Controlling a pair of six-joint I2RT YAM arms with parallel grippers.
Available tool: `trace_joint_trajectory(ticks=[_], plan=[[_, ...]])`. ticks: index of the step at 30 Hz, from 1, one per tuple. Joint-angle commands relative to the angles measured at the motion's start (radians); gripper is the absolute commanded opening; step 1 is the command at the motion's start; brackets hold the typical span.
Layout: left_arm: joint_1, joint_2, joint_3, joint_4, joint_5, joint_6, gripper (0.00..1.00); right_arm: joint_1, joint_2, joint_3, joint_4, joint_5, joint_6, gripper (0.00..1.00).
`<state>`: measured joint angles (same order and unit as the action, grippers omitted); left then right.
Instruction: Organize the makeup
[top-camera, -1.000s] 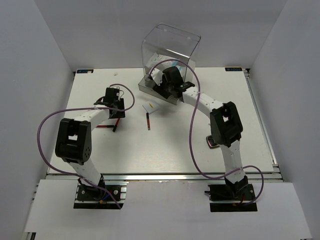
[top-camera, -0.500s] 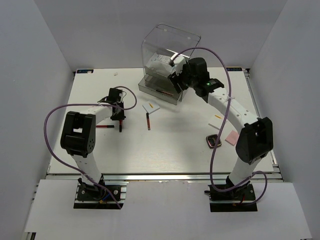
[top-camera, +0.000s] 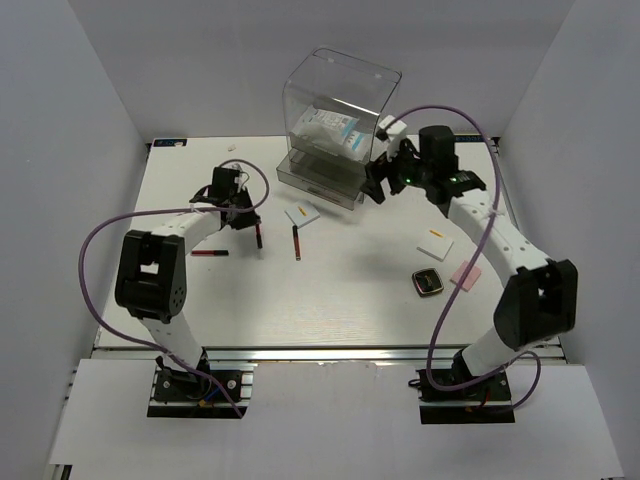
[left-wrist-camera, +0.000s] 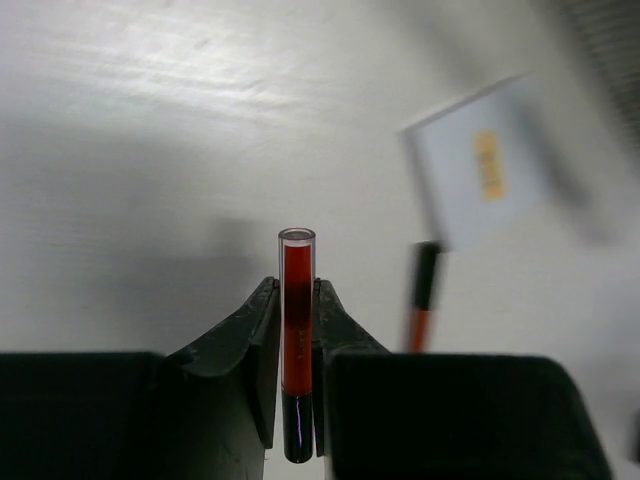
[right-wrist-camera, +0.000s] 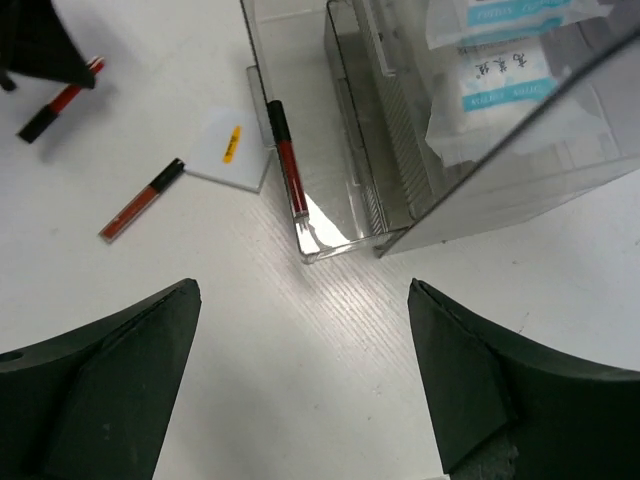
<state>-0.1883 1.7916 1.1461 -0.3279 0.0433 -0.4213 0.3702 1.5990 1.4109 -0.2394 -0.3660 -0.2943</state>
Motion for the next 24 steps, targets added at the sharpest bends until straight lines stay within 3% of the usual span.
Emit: trace_joint_trajectory(ticks=[1,5,8,16,19,20,22,24], plan=[[-0.007,-0.133,0.035,0.198,0.165,-0.276,0.00,-0.045,-0.112,-0.093,0.090,-0.201,0.001,0.89],[-0.042,-0.115,0.000,0.519,0.205,-0.577,0.00,-0.054,-0.166,-0.160,0.104,-0.231,0.004,0.87],[-0.077,-0.042,0.029,0.646,0.162,-0.808,0.00,-0.056,-0.189,-0.200,0.109,-0.229,0.017,0.84],[-0.152,0.182,0.246,0.692,0.060,-1.008,0.00,-0.056,-0.247,-0.268,0.111,-0.232,0.037,0.85],[-0.163,0.238,0.334,0.623,0.024,-1.021,0.27,-0.057,-0.263,-0.288,0.107,-0.237,0.034,0.89],[-0.168,0.247,0.351,0.606,0.021,-1.018,0.43,-0.056,-0.266,-0.291,0.101,-0.241,0.029,0.89],[-0.169,0.258,0.371,0.581,0.017,-1.014,0.63,-0.054,-0.267,-0.302,0.097,-0.240,0.033,0.89],[-0.171,0.252,0.372,0.573,0.021,-1.010,0.71,-0.051,-0.255,-0.294,0.074,-0.232,0.037,0.89]])
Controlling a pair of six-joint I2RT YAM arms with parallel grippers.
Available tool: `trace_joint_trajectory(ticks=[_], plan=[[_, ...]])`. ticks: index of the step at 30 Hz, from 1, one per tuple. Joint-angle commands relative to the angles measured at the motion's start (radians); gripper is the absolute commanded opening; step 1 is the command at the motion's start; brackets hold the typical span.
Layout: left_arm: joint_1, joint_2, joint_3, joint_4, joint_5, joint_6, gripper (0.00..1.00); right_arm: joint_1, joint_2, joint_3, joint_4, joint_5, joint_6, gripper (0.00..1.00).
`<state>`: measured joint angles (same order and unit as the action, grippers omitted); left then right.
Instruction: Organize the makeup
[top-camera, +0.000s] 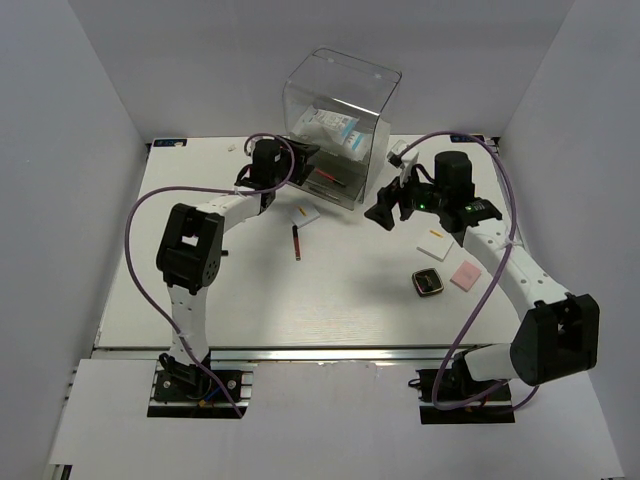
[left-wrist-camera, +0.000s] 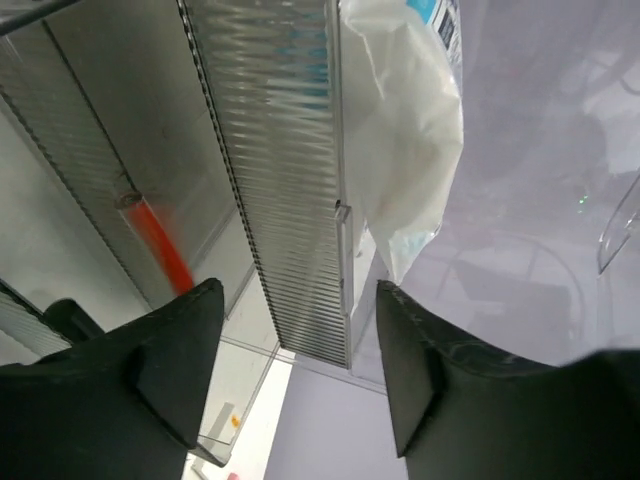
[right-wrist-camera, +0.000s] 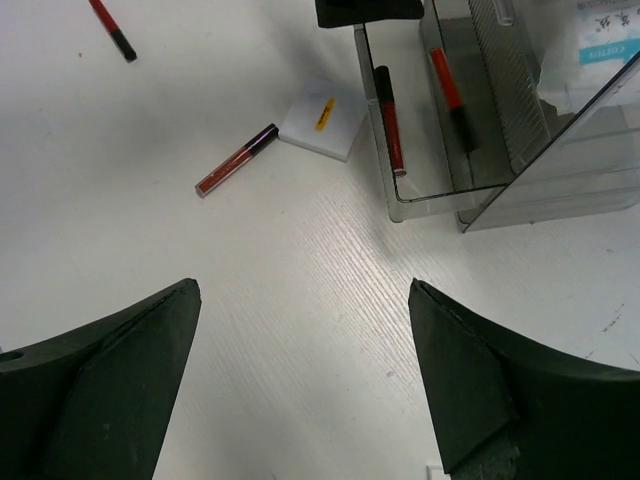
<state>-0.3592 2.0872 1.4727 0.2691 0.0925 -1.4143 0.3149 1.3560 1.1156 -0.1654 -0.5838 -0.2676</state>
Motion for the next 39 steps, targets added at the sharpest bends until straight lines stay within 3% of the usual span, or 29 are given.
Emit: trace_joint_trajectory(ticks=[1,5,7,8,9,10,12,13,15,16,17,20,22,26,32,39], plan=[[0.000,-0.055,0.044,-0.030,-0.025,-0.011,0.72,0.018,0.003,0.010,-0.012,-0.007,0.007,0.89],[0.002,-0.102,0.061,-0.080,-0.010,0.064,0.73,0.107,0.060,0.036,-0.066,0.076,-0.002,0.87],[0.002,-0.139,0.078,-0.157,-0.017,0.130,0.65,0.192,0.138,0.067,-0.130,0.188,0.036,0.82],[0.006,-0.188,0.084,-0.188,-0.033,0.220,0.59,0.216,0.167,0.114,-0.153,0.206,0.065,0.74],[0.011,-0.216,0.089,-0.226,-0.043,0.271,0.45,0.239,0.199,0.134,-0.167,0.247,0.106,0.68],[0.020,-0.245,0.092,-0.337,-0.063,0.329,0.24,0.281,0.268,0.159,-0.204,0.268,0.151,0.64],[0.029,-0.336,0.092,-0.465,-0.185,0.513,0.07,0.320,0.336,0.234,-0.238,0.304,0.279,0.63],[0.043,-0.369,0.080,-0.585,-0.229,0.566,0.00,0.347,0.398,0.252,-0.247,0.302,0.330,0.62],[0.074,-0.468,0.039,-0.687,-0.311,0.636,0.00,0.368,0.457,0.305,-0.255,0.262,0.437,0.62],[0.121,-0.507,-0.029,-0.762,-0.318,0.641,0.02,0.397,0.512,0.328,-0.258,0.271,0.462,0.64],[0.146,-0.548,-0.072,-0.781,-0.321,0.656,0.13,0.417,0.537,0.354,-0.272,0.344,0.496,0.66],[0.209,-0.743,-0.257,-0.803,-0.373,0.657,0.70,0.473,0.635,0.459,-0.295,0.459,0.534,0.72],[0.233,-0.862,-0.351,-0.826,-0.413,0.649,0.85,0.484,0.681,0.504,-0.286,0.470,0.585,0.72],[0.253,-0.969,-0.428,-0.898,-0.428,0.623,0.90,0.498,0.718,0.513,-0.215,0.525,0.627,0.72],[0.253,-1.101,-0.518,-0.953,-0.454,0.549,0.90,0.509,0.824,0.596,-0.197,0.719,0.596,0.58],[0.253,-1.174,-0.581,-1.016,-0.476,0.496,0.93,0.518,0.911,0.641,-0.172,0.699,0.561,0.49]])
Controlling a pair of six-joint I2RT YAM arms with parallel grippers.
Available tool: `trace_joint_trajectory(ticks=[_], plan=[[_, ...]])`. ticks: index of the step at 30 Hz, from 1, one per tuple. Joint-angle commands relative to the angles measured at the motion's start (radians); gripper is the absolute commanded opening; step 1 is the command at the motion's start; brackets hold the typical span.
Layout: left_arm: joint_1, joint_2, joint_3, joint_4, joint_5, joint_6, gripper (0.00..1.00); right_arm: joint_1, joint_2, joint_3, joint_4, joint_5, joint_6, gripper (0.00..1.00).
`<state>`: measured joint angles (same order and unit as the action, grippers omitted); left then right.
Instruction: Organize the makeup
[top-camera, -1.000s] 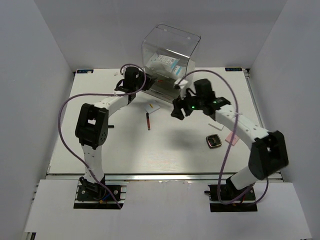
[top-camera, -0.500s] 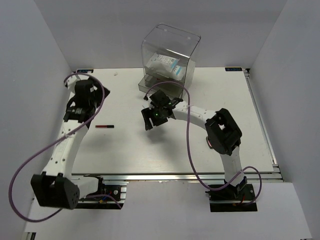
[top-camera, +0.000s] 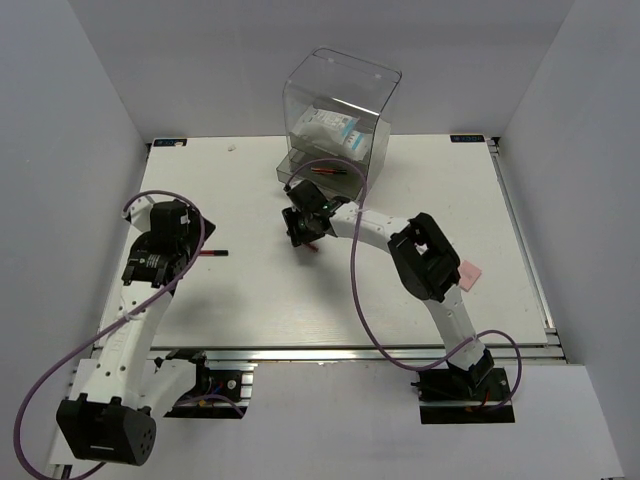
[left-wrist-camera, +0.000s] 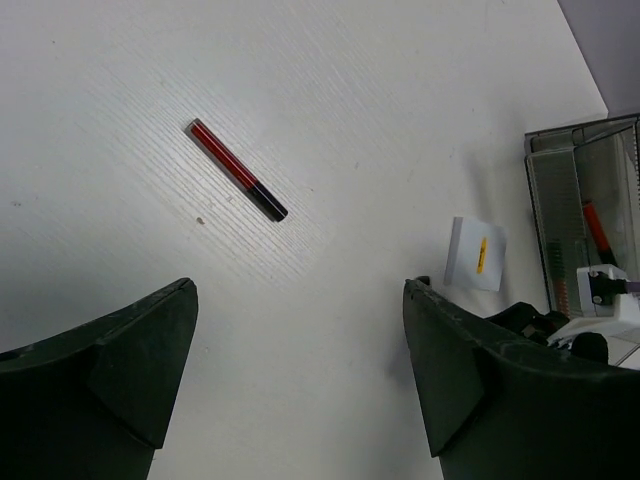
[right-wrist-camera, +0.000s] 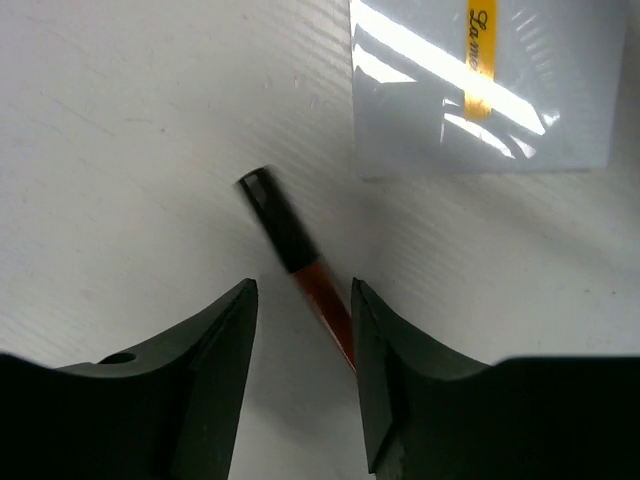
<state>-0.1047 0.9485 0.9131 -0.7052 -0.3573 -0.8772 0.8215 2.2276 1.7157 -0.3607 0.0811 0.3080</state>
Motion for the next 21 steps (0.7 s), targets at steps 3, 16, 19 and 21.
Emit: trace_joint_trajectory(ticks=[3,16,19,21], plan=[[-0.001,-0.050,-0.062,-0.057,-0.014,-0.097,0.94,0.030,0.061,0.053,0.031,0.045,-0.035,0.44],[0.006,0.151,-0.197,0.064,0.161,-0.361,0.98,-0.008,-0.092,-0.044,-0.023,-0.350,-0.455,0.00],[0.023,0.255,-0.157,0.070,0.195,-0.365,0.98,-0.048,-0.222,-0.065,0.043,-0.495,-0.581,0.00],[0.042,0.320,-0.125,0.073,0.219,-0.364,0.98,-0.065,-0.303,-0.083,0.092,-0.442,-0.639,0.00]])
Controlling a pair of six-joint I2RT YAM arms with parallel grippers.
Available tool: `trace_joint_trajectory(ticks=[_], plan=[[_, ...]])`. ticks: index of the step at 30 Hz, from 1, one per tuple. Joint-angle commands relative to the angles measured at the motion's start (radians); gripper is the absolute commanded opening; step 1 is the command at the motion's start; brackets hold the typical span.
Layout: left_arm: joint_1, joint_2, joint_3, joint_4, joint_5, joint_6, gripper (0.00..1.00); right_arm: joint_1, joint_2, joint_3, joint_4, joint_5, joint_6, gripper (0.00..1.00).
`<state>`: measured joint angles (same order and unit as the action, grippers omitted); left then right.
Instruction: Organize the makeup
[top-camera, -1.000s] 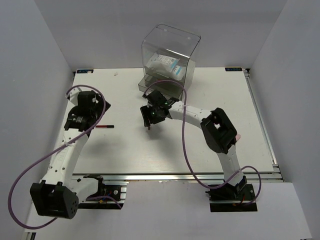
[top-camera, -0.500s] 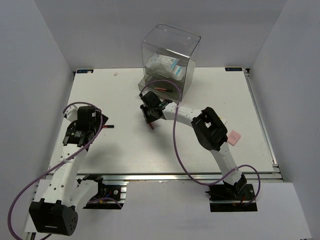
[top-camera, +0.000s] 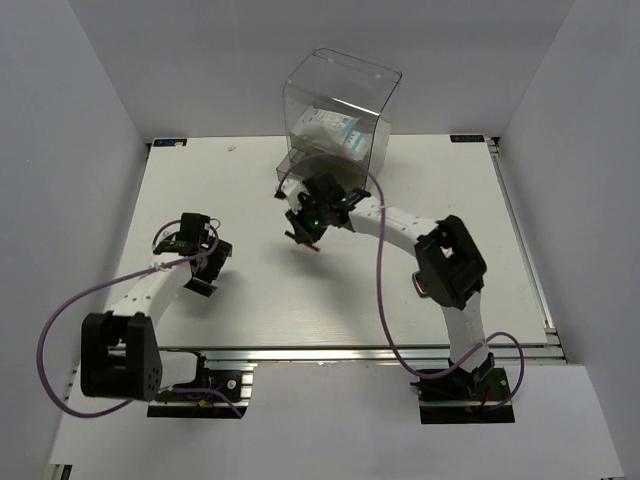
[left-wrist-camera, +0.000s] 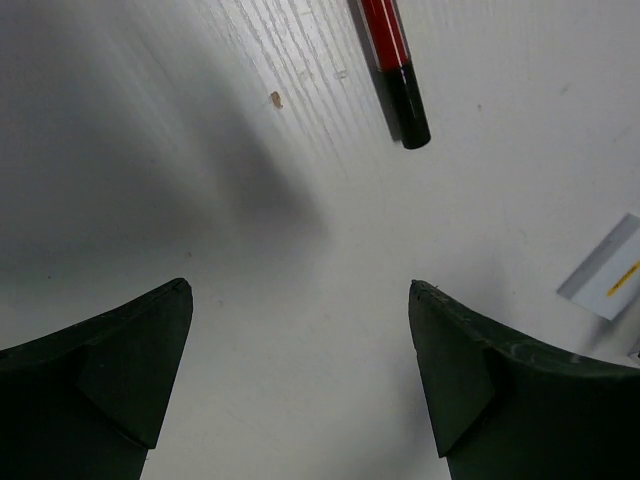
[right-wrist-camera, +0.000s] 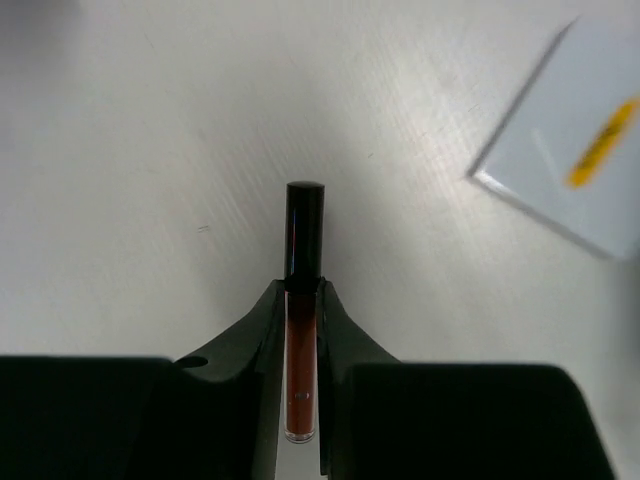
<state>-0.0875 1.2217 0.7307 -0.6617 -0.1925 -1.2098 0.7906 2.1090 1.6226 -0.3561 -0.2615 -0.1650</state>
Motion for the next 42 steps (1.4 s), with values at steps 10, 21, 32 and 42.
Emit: trace_joint_trajectory(ticks=[10,21,32,42], plan=[[0.057,0.220,0.171,0.030,0.076,-0.010,0.98,-0.102,-0.208,0.040,0.180,0.169,-0.430,0.00],[0.086,0.317,0.271,0.016,0.079,0.053,0.98,-0.177,-0.078,0.097,0.256,0.343,-0.534,0.04],[0.086,0.374,0.289,-0.012,0.067,0.076,0.98,-0.197,-0.157,0.051,0.214,0.271,-0.479,0.70],[0.140,0.527,0.418,-0.016,0.038,0.090,0.86,-0.220,-0.438,-0.167,0.270,0.096,-0.295,0.70]])
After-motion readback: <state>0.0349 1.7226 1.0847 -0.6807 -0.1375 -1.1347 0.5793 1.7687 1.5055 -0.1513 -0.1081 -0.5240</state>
